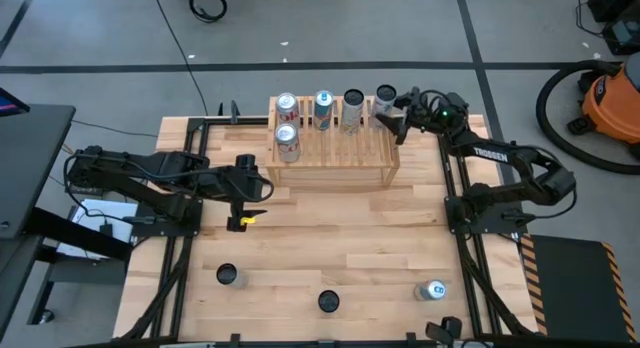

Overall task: Place canned beverage on shelf
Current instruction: Put the top white-pink soda can on the shelf

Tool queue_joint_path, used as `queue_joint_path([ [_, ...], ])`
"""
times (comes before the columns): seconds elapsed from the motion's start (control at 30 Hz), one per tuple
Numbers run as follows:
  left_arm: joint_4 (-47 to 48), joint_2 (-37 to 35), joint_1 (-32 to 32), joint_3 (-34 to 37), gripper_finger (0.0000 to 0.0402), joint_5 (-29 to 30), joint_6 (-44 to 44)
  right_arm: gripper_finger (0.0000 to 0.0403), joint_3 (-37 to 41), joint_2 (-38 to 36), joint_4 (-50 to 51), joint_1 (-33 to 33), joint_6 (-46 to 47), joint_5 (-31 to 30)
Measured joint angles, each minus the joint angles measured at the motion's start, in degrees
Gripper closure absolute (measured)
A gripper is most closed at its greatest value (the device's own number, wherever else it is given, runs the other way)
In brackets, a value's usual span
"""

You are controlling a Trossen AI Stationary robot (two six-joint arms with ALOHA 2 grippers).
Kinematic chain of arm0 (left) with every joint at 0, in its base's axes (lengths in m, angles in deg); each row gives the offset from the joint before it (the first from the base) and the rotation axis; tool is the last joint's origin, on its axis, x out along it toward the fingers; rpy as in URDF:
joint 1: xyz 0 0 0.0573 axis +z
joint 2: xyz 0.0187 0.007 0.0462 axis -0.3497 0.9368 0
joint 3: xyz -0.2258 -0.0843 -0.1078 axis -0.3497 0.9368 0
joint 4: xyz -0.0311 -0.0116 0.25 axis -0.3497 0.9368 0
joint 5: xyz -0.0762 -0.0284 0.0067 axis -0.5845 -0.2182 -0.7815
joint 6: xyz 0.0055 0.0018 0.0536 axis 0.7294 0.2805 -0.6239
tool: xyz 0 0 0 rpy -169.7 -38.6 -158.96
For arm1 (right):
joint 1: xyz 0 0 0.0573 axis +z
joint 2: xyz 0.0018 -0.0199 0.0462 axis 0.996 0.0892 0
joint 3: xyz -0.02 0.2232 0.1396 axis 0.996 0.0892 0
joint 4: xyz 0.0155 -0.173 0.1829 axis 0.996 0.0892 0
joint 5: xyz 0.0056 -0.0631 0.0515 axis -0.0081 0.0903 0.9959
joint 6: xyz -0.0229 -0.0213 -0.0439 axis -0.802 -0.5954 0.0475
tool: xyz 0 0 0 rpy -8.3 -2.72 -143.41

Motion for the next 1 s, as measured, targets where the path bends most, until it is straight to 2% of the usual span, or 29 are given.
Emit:
queue_joint_path([
  [0.17,0.0,0.0,0.0,0.0,0.0067,0.0,0.0,0.0084,0.0,-3.5,-0.1,0.0,1.1,-0.3],
  [0.4,-0.5,0.0,0.0,0.0,0.0067,0.0,0.0,0.0084,0.0,-5.3,-0.1,0.0,0.0,-6.0],
  [0.8,-0.5,0.0,0.0,0.0,0.0067,0.0,-1.2,0.0084,0.0,-8.3,-1.0,0.0,1.9,-6.3],
  [1.0,-0.5,0.0,0.0,0.0,0.0067,0.0,-2.6,0.0084,0.0,-10.0,-1.0,0.0,6.1,-7.5],
])
